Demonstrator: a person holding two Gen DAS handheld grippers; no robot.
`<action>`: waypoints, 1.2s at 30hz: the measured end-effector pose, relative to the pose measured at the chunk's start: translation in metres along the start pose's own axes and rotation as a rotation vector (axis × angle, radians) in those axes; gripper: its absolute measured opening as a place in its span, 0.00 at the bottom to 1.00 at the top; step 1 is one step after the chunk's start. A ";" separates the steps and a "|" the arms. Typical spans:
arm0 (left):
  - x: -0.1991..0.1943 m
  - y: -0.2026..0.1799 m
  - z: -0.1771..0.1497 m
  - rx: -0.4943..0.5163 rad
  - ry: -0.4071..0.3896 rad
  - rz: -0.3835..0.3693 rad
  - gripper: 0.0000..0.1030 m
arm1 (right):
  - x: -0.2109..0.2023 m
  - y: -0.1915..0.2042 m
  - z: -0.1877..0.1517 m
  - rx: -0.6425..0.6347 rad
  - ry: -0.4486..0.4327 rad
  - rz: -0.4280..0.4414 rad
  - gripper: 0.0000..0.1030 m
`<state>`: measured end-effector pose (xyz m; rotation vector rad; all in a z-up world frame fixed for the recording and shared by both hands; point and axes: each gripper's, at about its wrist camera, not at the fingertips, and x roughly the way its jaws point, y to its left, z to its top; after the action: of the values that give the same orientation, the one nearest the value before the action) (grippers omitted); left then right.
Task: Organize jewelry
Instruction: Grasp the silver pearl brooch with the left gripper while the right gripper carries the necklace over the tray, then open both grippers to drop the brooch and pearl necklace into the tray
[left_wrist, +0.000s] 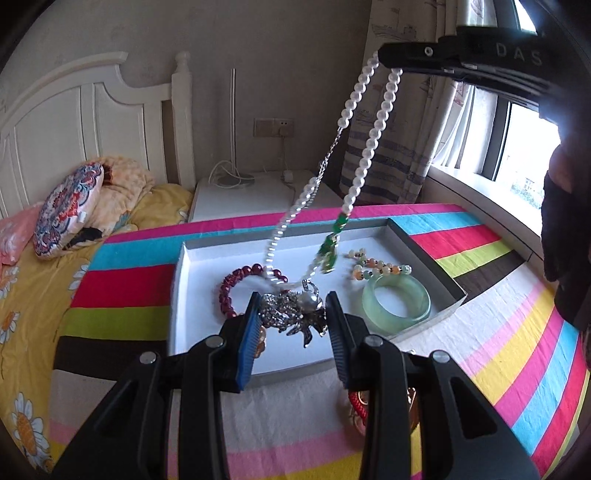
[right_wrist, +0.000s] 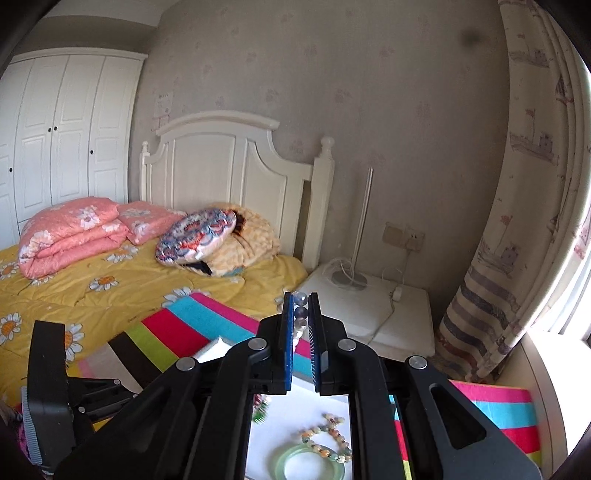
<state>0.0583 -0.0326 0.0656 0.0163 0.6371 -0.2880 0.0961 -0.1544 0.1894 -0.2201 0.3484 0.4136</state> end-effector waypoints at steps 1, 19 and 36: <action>0.005 0.000 0.000 -0.002 0.007 -0.004 0.33 | 0.005 -0.003 -0.004 0.000 0.014 -0.004 0.10; 0.054 0.004 0.001 -0.066 0.086 -0.058 0.56 | 0.086 -0.059 -0.114 0.117 0.358 -0.034 0.11; -0.053 0.038 0.000 -0.197 -0.124 0.272 0.98 | -0.015 -0.051 -0.111 0.180 0.253 0.035 0.71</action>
<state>0.0278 0.0173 0.0941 -0.1028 0.5306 0.0367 0.0735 -0.2365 0.0998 -0.0898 0.6355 0.3867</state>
